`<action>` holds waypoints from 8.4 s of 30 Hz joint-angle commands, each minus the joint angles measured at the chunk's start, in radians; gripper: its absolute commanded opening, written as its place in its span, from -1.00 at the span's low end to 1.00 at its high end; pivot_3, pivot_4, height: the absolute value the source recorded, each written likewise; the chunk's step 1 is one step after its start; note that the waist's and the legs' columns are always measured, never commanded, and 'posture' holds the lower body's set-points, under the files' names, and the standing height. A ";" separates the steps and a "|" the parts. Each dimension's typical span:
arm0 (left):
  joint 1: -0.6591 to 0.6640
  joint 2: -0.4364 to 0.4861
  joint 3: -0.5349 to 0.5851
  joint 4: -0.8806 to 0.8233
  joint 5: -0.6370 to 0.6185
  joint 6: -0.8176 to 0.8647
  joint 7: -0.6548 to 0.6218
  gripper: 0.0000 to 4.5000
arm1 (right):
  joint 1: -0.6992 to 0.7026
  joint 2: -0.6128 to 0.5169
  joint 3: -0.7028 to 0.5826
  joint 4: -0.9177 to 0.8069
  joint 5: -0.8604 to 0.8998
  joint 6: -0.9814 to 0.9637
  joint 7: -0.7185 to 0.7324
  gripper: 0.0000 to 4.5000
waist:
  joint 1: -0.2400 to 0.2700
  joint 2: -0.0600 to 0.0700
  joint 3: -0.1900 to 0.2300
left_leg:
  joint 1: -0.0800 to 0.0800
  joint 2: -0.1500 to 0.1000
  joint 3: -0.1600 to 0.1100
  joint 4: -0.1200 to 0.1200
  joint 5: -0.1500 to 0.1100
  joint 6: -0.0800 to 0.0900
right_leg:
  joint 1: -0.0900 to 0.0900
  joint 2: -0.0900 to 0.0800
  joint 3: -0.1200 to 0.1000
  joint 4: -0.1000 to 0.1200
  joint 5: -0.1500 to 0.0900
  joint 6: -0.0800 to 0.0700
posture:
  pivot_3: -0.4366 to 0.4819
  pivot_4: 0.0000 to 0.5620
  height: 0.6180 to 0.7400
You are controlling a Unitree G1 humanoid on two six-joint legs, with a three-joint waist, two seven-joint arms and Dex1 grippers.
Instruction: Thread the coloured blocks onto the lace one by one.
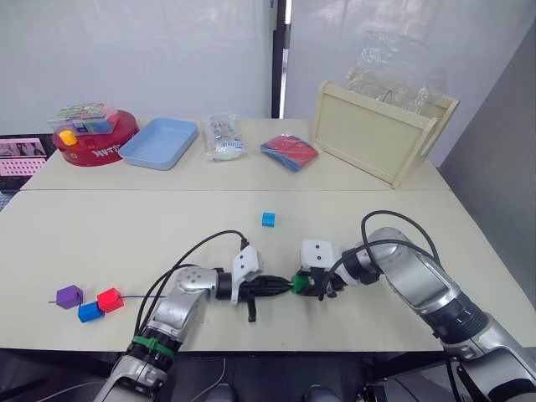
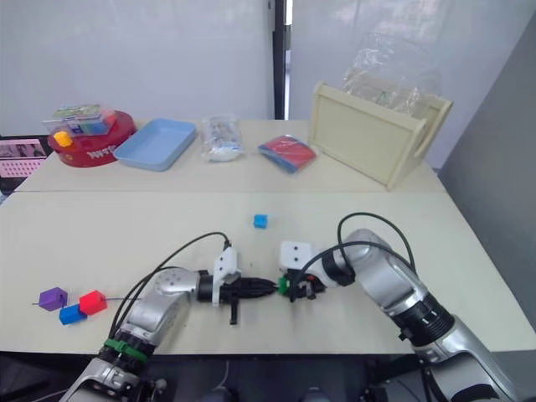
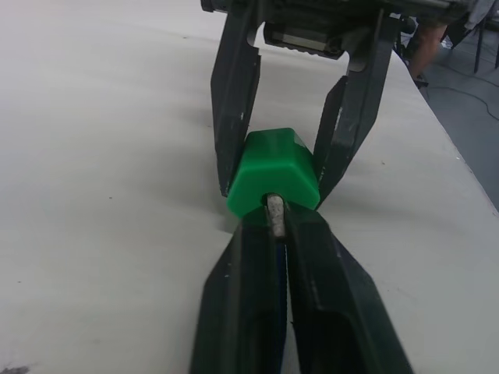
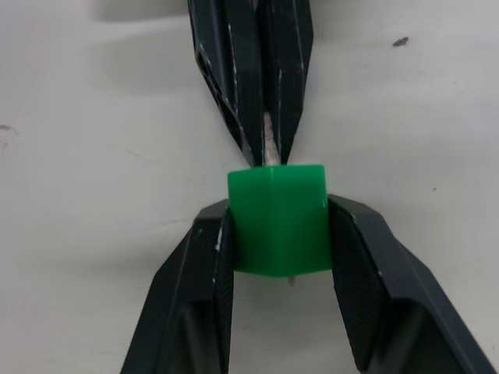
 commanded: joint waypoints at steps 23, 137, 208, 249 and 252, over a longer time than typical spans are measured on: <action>0.014 0.166 0.032 -0.072 -0.011 0.077 -0.087 -0.49 | 0.002 0.022 0.036 -0.017 -0.004 0.010 -0.020 -0.45 | -0.008 0.000 0.000 | 0.000 0.000 0.000 0.000 0.000 0.000 | 0.000 0.001 0.000 0.001 0.000 0.000 | -0.05 -0.47 1.00; 0.204 0.384 0.220 -0.224 0.003 0.092 -0.067 -0.45 | 0.021 -0.057 -0.061 0.029 0.137 -0.060 -0.056 -1.00 | -0.019 0.000 0.000 | -0.001 0.001 0.000 0.000 0.000 0.001 | 0.000 0.000 0.000 0.000 0.000 0.000 | -0.05 -0.47 1.00; 0.069 0.075 0.011 -0.101 -0.071 0.108 -0.106 -0.33 | -0.041 -0.028 0.078 -0.158 0.110 0.194 -0.019 -1.00 | 0.003 0.000 0.001 | -0.001 0.000 0.000 0.002 0.000 0.001 | -0.002 -0.001 -0.001 0.004 0.000 0.000 | -0.05 -0.47 1.00; 0.198 0.192 0.185 -0.237 -0.170 0.159 -0.069 -1.00 | 0.093 0.292 -0.298 0.202 0.084 -0.268 -0.581 0.99 | -0.004 0.000 0.001 | 0.000 0.000 0.001 0.001 0.000 0.000 | -0.003 0.000 0.000 0.005 0.000 0.000 | -0.05 -0.47 1.00; 0.213 0.195 0.189 -0.255 -0.174 0.161 -0.058 -1.00 | 0.012 0.330 -0.279 0.330 0.053 -0.327 -0.597 0.99 | -0.003 0.000 0.001 | 0.000 0.000 0.001 0.001 0.000 0.000 | -0.003 0.000 0.000 0.004 0.000 0.000 | -0.05 -0.47 1.00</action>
